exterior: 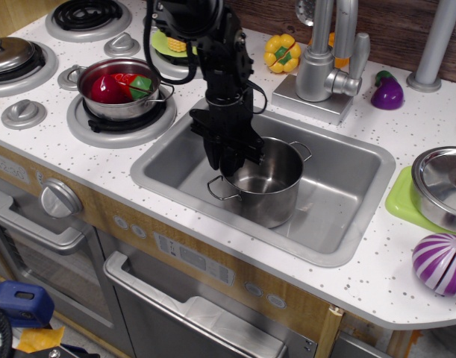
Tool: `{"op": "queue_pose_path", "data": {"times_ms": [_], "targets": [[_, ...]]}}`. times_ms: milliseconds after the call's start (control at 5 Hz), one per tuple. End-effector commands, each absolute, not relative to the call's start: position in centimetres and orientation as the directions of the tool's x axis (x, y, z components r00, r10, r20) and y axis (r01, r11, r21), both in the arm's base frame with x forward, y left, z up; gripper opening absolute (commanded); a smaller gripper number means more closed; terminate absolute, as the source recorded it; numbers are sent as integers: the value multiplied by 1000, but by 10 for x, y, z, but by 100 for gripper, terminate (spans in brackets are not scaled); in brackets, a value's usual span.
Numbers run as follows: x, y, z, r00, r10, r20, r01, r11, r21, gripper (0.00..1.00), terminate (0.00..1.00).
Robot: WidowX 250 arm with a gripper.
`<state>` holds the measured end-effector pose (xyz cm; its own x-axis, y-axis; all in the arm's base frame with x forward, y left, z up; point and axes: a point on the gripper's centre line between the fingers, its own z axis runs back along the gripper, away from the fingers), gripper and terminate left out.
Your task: Pick up pot from sink
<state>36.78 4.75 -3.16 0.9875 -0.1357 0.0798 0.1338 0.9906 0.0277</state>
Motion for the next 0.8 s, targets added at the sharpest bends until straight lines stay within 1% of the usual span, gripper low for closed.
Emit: {"op": "queue_pose_path", "data": {"times_ms": [0, 200, 400, 600], "targets": [[381, 48, 51, 983, -144, 117, 141, 989, 39, 0, 0], [380, 58, 89, 987, -139, 80, 136, 990, 32, 0, 0], [378, 65, 117, 985, -154, 71, 151, 987, 46, 0, 0], [377, 70, 128, 979, -190, 74, 181, 977, 111, 0, 100]]}}
